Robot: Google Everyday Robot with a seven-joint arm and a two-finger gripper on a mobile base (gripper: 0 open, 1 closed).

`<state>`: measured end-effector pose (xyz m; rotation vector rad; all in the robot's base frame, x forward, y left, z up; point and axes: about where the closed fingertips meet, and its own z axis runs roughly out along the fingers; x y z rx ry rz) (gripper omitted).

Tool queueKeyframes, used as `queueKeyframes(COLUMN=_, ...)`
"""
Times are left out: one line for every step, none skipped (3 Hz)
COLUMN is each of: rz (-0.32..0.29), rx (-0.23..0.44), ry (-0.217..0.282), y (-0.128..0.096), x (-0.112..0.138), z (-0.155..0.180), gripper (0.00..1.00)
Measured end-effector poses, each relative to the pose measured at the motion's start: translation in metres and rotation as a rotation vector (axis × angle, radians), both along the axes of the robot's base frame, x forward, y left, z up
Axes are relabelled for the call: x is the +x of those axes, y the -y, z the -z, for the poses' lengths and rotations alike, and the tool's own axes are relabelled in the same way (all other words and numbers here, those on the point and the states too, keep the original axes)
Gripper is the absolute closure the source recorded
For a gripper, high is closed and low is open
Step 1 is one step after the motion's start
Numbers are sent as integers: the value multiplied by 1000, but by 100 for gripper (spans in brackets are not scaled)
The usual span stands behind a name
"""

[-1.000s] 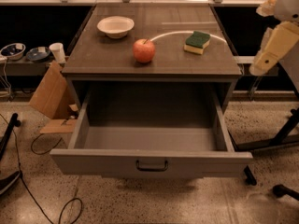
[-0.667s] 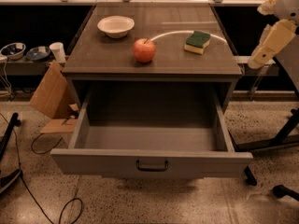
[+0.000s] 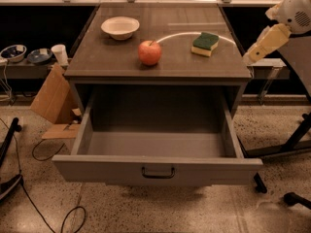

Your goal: Place sponge into top drawer

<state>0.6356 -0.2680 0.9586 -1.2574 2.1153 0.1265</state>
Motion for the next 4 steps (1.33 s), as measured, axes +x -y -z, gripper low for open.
queueKeyframes(rz=134, rx=60, ry=37, y=-1, x=25, z=4, gripper=0)
queueKeyframes(rz=215, rx=110, ry=55, y=-6, x=52, z=9, gripper=0)
queueKeyframes(rz=215, rx=110, ry=55, y=-6, x=52, z=9, gripper=0)
queueKeyframes(rz=263, rx=186, ry=60, y=-13, x=62, z=10, gripper=0)
